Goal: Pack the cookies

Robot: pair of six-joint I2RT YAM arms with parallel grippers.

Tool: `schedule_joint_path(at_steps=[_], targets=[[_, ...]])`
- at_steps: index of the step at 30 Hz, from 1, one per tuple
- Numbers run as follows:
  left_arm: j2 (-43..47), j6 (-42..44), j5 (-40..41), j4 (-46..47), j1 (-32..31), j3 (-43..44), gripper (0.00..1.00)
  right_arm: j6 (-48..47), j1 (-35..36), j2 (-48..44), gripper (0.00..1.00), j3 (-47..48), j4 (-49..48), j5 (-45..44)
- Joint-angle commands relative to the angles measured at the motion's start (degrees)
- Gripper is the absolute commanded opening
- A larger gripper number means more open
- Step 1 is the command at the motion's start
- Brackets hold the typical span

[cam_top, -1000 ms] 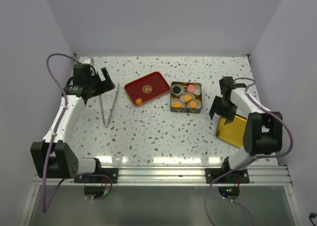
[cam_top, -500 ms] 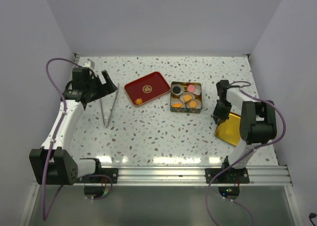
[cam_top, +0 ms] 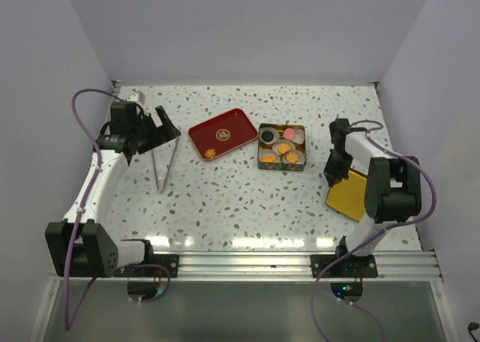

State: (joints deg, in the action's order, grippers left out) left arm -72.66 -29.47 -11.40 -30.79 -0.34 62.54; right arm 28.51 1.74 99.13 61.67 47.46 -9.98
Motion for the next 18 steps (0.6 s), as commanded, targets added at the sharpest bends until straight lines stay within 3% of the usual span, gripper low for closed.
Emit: schedule_joint_path(at_steps=[1,8,11,13,14,16,17,18], targets=[[-0.11,-2.25,-3.45,3.97,0.34,1.62,1.00,1.46,-0.33,-6.13,0.00,6.78,3.94,1.45],[-0.02,-5.85,-7.50,7.84,0.34,3.63,1.00,5.06,-0.33,-13.87,0.00,26.20,9.94,15.84],[0.33,-8.83,-9.42,11.61,0.34,3.90,1.00,9.27,-0.24,-16.42,0.00,31.40,4.24,31.82],[0.50,-10.86,-11.27,16.35,0.08,3.20,1.00,16.11,-0.33,-18.18,0.00,32.73,-4.54,43.47],[0.68,-13.30,-13.63,18.29,0.08,2.68,1.00,19.36,-0.33,-19.05,0.00,32.38,-14.75,47.03],[1.12,-16.21,-18.19,26.80,-0.10,0.49,1.00,33.05,-0.24,-21.52,0.00,29.13,-27.97,55.19],[1.21,-19.80,-20.05,29.88,-0.27,-0.40,1.00,38.41,-0.24,-22.05,0.00,27.90,-41.96,56.72],[1.03,-22.27,-22.07,39.22,-0.54,-1.54,1.00,49.86,-0.24,-22.23,0.00,25.54,-49.58,58.13]])
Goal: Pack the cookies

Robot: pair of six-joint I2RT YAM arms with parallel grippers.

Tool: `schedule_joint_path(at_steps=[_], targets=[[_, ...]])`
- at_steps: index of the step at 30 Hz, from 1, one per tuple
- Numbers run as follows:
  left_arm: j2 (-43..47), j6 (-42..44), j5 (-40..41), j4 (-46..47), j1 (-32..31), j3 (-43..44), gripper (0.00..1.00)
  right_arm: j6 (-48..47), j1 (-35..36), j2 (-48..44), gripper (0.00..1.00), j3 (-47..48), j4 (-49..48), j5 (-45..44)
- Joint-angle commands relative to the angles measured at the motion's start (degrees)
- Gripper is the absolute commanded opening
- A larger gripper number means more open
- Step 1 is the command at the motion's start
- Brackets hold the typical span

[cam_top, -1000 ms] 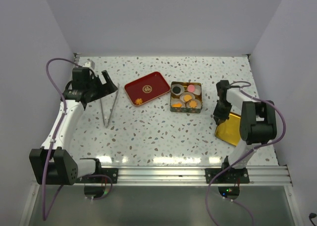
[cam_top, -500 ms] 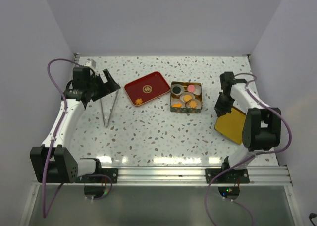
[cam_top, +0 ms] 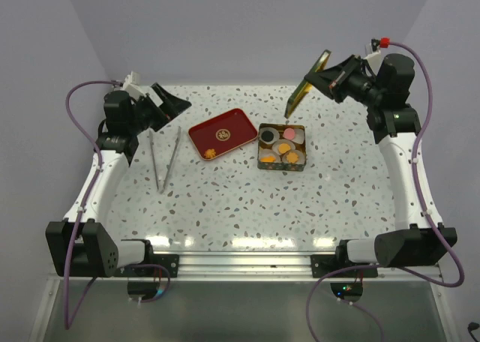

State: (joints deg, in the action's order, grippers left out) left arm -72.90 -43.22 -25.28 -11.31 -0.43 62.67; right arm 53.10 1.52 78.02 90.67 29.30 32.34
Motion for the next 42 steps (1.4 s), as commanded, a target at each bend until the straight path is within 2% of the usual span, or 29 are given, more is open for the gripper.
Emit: schedule_joint_path(at_steps=[1,2,3,5,7,11,14,24,40,42], targets=[[1.10,-13.94,-11.43,24.36,-0.63,-4.11,1.00,30.69,0.24,-0.50,0.00,-4.18,-38.20,17.13],[0.75,-16.52,-12.24,28.15,-0.89,-5.10,1.00,35.36,0.33,0.02,0.00,-4.62,-49.14,17.49],[0.05,-18.81,-12.77,34.89,-1.59,-5.89,1.00,43.41,0.50,0.55,0.00,-4.63,-54.12,17.58],[-0.66,-24.33,-13.22,42.81,-2.64,-7.56,1.00,51.61,1.20,2.57,0.00,-3.67,-64.30,17.24],[-1.97,-29.25,-12.43,46.71,-4.05,-8.18,1.00,55.78,2.43,4.15,0.00,-3.14,-69.62,16.45],[-4.69,-38.15,-9.18,61.88,-7.30,-9.76,1.00,67.01,5.33,6.44,0.00,-4.10,-84.44,12.07],[-6.98,-40.71,-8.12,66.05,-8.97,-7.92,1.00,70.64,8.49,7.85,0.00,-4.89,-90.28,9.86],[-10.94,-49.41,-3.90,81.52,-12.05,-8.01,1.00,73.02,12.28,7.94,0.00,-6.56,-93.54,8.36],[-17.53,-56.61,-8.29,94.35,-14.69,0.07,1.00,71.09,18.60,8.91,0.00,-8.76,-94.25,8.44],[-18.94,-57.23,-9.78,95.94,-15.22,2.62,0.97,70.74,19.22,8.91,0.00,-9.72,-94.43,8.36]])
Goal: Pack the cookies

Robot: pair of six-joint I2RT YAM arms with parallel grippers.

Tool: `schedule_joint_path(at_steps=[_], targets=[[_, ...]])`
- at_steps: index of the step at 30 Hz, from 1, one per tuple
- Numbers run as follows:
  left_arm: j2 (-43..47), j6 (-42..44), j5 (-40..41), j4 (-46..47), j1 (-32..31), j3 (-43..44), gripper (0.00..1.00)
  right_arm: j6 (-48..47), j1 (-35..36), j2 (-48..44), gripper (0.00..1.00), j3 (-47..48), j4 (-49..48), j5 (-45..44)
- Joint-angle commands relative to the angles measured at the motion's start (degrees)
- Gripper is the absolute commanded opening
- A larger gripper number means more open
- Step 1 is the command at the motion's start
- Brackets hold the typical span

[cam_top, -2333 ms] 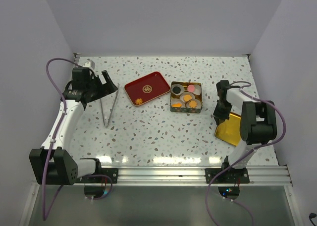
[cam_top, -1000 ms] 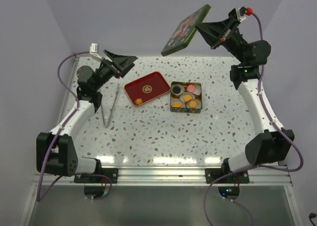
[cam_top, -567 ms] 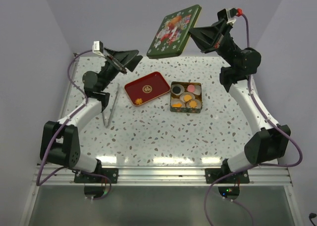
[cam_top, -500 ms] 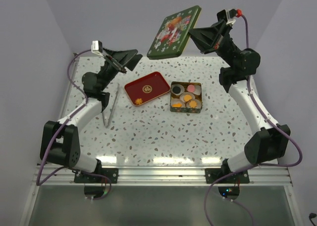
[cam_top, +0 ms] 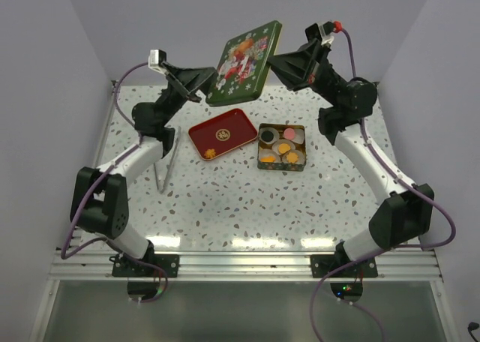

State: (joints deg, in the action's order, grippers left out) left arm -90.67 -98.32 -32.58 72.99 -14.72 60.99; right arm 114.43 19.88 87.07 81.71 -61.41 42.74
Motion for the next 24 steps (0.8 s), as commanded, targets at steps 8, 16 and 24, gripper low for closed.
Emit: schedule_joint_path(at_steps=[8,16,24], targets=[[-3.72,-7.93,-3.02,21.31,-1.36,6.50,0.69,10.63,1.92,1.00,0.00,-4.54,-8.55,-2.84],[-2.93,-8.90,-3.81,22.10,-1.28,5.98,0.18,11.08,1.92,1.00,0.00,-6.74,-10.66,-3.72],[-1.88,-9.52,-3.98,22.19,-0.05,4.31,0.00,7.13,1.31,-1.10,0.56,-8.06,-5.49,-0.82]])
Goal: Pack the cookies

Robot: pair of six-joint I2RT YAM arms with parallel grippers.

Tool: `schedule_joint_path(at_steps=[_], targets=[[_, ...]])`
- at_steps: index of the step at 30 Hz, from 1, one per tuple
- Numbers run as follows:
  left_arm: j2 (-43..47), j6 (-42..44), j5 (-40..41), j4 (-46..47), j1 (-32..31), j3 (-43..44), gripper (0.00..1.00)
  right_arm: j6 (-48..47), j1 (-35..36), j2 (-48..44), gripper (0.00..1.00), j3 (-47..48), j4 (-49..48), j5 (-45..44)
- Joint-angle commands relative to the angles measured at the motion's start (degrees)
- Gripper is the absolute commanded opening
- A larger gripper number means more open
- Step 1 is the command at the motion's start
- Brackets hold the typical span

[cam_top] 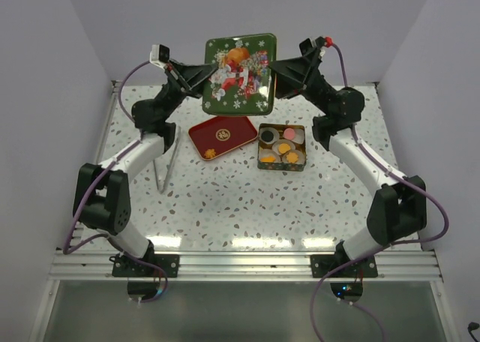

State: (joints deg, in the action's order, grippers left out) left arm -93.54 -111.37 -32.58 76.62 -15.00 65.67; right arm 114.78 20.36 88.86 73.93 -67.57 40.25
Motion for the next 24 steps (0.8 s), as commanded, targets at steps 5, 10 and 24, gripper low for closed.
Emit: schedule_joint_path(at_steps=[5,10,24], targets=[[2.22,3.53,-3.90,17.95,1.64,-2.64,0.00,-1.82,0.21,-6.06,0.75,-1.16,11.92,5.62],[2.83,5.10,-3.98,15.94,1.82,-4.06,0.00,-12.28,-0.67,-10.27,0.76,-1.25,30.06,8.53],[3.72,16.80,-2.32,-0.24,0.15,-8.89,0.00,-56.42,-4.45,-11.34,0.71,5.79,95.61,0.44]])
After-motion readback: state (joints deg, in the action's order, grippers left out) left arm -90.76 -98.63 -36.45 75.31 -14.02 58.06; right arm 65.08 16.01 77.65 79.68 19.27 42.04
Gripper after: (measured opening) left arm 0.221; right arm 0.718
